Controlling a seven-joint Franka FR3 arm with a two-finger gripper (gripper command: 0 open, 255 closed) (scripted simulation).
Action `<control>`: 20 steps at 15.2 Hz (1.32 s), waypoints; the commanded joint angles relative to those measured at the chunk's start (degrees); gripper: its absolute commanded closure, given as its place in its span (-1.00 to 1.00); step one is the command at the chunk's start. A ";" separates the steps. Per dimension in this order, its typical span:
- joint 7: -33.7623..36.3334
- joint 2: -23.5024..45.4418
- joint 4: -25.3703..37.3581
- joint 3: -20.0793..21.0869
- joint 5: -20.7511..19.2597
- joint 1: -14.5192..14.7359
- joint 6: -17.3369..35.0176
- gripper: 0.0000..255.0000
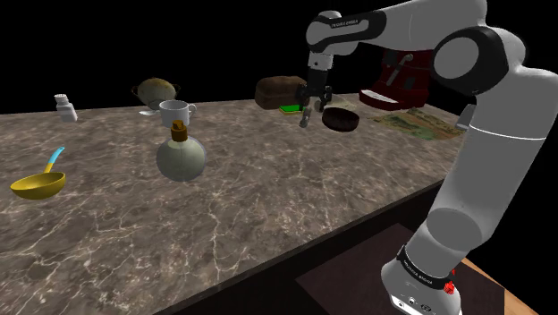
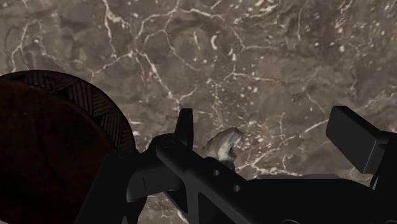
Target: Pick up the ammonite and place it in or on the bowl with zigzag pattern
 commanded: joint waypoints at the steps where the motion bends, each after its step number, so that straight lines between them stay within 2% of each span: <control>1: 0.58 4.48 5.26 -0.58 1.14 -0.94 -1.31 -1.00; 5: 1.44 13.45 16.50 -1.42 3.31 -3.21 -4.59 -1.00; 13: 1.24 12.72 9.63 -1.26 3.32 -2.71 1.56 -1.00; 20: 1.25 12.72 9.64 -1.26 3.32 -2.71 1.55 -1.00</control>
